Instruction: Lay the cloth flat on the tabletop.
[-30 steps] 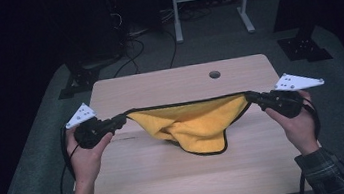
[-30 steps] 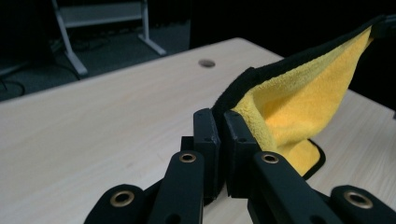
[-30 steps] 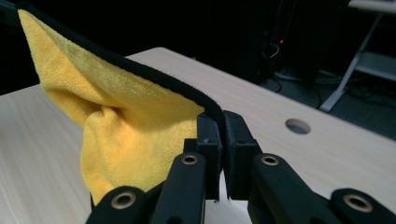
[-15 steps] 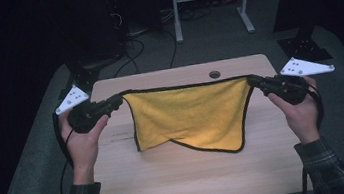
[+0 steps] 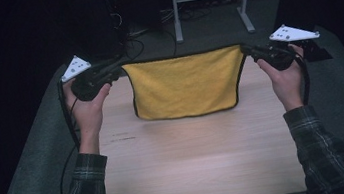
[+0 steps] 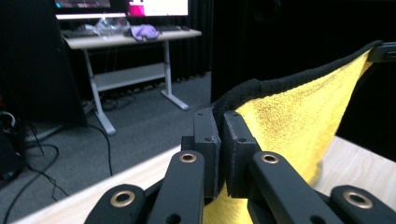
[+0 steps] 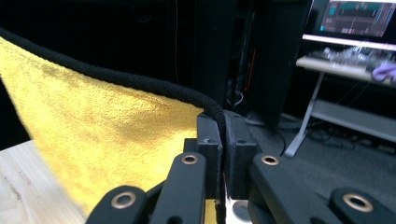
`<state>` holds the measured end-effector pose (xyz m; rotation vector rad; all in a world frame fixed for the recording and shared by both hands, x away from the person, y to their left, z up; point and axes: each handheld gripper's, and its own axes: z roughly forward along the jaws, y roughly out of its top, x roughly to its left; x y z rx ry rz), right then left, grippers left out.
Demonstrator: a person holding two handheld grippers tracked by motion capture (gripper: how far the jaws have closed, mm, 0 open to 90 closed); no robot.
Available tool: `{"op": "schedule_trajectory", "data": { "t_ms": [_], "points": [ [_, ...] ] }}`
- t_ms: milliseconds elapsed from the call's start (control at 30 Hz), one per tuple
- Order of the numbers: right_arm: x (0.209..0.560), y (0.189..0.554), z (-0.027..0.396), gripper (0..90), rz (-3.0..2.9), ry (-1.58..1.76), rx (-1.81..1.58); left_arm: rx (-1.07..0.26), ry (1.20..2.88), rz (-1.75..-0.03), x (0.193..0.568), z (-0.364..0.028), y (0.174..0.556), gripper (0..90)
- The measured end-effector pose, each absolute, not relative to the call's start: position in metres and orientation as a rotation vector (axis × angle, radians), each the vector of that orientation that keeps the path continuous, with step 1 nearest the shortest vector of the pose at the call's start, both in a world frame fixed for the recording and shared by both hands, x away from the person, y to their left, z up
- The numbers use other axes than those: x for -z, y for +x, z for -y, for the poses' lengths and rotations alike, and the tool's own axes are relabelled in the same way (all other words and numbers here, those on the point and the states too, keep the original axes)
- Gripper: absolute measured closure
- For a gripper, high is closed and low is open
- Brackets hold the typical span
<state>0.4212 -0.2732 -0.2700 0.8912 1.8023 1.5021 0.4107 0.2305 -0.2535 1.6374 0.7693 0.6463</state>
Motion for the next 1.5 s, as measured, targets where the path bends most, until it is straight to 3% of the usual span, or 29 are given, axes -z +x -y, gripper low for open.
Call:
{"op": "schedule_trajectory", "data": {
  "t_ms": [200,500,1500],
  "points": [
    [0.281,0.417,0.273,85.9,-1.831,0.891,-1.488,-0.597,1.674,-0.797,0.277,-0.232,0.413,85.7],
    [0.334,0.419,0.275,85.8,-1.943,0.984,-1.451,-0.476,1.726,-0.87,0.329,-0.234,0.415,85.6],
    [0.41,0.39,0.278,85.6,-2.177,1.096,-1.387,-0.31,1.893,-0.965,0.399,-0.235,0.38,85.6]
  ]
}}
